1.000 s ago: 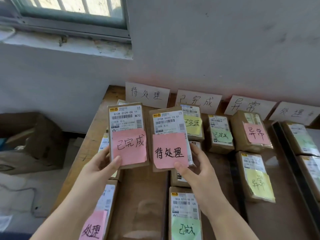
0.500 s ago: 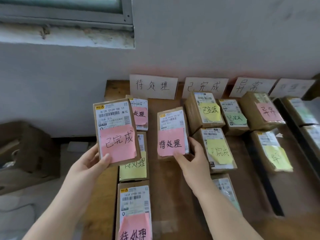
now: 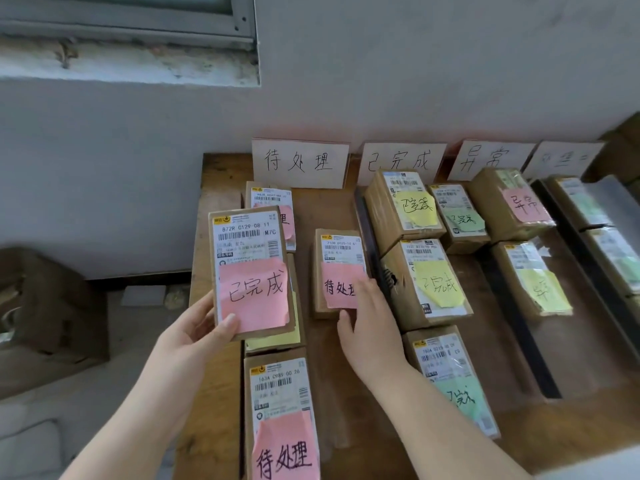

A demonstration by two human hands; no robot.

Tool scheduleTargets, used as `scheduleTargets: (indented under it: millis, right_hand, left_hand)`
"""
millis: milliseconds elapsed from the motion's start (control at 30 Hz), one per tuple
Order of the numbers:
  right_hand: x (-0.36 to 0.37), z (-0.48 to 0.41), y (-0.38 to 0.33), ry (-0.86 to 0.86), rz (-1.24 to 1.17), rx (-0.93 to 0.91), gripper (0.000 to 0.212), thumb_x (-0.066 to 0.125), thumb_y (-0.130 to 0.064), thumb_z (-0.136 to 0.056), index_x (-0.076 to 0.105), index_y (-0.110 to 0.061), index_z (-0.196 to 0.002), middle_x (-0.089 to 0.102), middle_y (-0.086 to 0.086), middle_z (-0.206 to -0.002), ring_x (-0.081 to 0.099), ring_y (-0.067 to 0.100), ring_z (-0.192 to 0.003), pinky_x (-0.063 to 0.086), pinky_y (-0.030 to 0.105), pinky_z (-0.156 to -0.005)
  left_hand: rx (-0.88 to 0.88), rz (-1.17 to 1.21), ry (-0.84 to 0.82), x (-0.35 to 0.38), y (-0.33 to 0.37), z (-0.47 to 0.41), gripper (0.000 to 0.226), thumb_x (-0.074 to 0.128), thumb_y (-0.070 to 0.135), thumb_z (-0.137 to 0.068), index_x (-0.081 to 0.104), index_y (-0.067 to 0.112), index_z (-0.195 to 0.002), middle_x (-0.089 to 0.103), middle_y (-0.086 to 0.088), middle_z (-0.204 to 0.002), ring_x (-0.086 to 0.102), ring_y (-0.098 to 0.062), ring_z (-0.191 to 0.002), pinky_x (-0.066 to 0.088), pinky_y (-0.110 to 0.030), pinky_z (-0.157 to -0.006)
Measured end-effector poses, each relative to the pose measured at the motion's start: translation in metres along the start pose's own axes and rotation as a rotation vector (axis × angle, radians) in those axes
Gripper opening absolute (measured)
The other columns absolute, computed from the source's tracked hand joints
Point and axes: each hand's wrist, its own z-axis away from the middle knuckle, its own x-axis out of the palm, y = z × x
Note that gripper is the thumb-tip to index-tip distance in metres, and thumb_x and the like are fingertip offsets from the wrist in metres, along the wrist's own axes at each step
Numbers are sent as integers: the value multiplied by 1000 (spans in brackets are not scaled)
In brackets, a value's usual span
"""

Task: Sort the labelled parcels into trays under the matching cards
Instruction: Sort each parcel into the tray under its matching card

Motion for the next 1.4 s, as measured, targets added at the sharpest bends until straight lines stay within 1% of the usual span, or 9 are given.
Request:
scheduleTargets:
  millis: [100, 233, 367, 467, 667, 733, 867, 1200, 1400]
  right_hand:
    - [4, 9, -2, -50, 219, -226, 55, 48, -22, -96, 30, -15, -147, 25, 1, -155, 13, 18, -146, 4, 29, -116]
    - [22, 8, 5, -50, 441, -277, 62, 73, -32, -76, 53, -16, -133, 52, 8, -138, 43, 29, -133, 32, 44, -107]
    - [25, -4, 10, -25, 458, -298, 62, 69, -33, -79, 48, -16, -136, 46, 10, -143, 39, 31, -136, 31, 46, -109]
    - [20, -22, 12, -38, 456, -279, 58, 67, -30, -82, 49, -15, -135, 45, 12, -144, 36, 32, -137, 29, 47, -110]
    - [5, -65, 11, -67, 367, -274, 55, 36, -33, -101, 18, -18, -150, 6, 10, -159, -5, 30, -146, -2, 39, -118]
    - [1, -77, 10, -62, 344, -242, 53, 34, -37, -101, 23, -18, -149, 7, 11, -159, -5, 30, -146, 1, 40, -119]
    - [-2, -98, 3, -50, 335, -179, 49, 35, -38, -100, 35, -8, -139, 16, 15, -157, 0, 33, -146, 8, 43, -120]
    - [-12, -113, -8, -61, 349, -151, 49, 37, -34, -100, 33, -6, -141, 20, 16, -155, 5, 29, -146, 14, 41, -119]
    - [-43, -52, -33, -37, -52, -167, 45, 34, -38, -100, 40, -18, -141, 35, -3, -151, 23, 8, -141, 25, 24, -110]
  left_hand:
    - [-11, 9, 5, 4, 0, 1, 46, 68, 31, -68, 62, 38, -113, 72, 4, -108, 63, -23, -111, 37, -53, -105]
    - [-9, 28, 13, 10, 4, 4, 38, 68, 30, -69, 63, 39, -106, 72, 3, -106, 65, -22, -108, 38, -52, -104]
    - [14, 10, -2, 11, 8, 4, 76, 84, 61, -45, 63, 39, -115, 71, 5, -110, 64, -18, -109, 37, -50, -105]
    - [8, 21, 18, 10, 7, 0, 88, 85, 67, -30, 64, 41, -112, 71, 4, -110, 64, -20, -109, 39, -52, -103]
    - [-21, 30, 51, 11, 8, -2, 96, 85, 66, -34, 61, 37, -121, 70, 3, -112, 63, -22, -111, 37, -54, -104]
    - [-25, 31, 74, 11, 9, -4, 90, 85, 64, -39, 61, 36, -121, 71, 3, -112, 63, -22, -111, 37, -54, -104]
    - [-15, 40, 99, 13, 9, -7, 99, 85, 67, -27, 62, 37, -118, 71, 3, -110, 64, -22, -109, 38, -54, -103]
    - [-3, 54, 75, 11, 12, -11, 53, 83, 37, -67, 63, 37, -116, 71, 1, -111, 63, -26, -110, 38, -56, -102]
    - [12, -29, 61, 19, 17, -2, 43, 65, 29, -71, 61, 39, -113, 72, 8, -107, 65, -16, -107, 41, -49, -103]
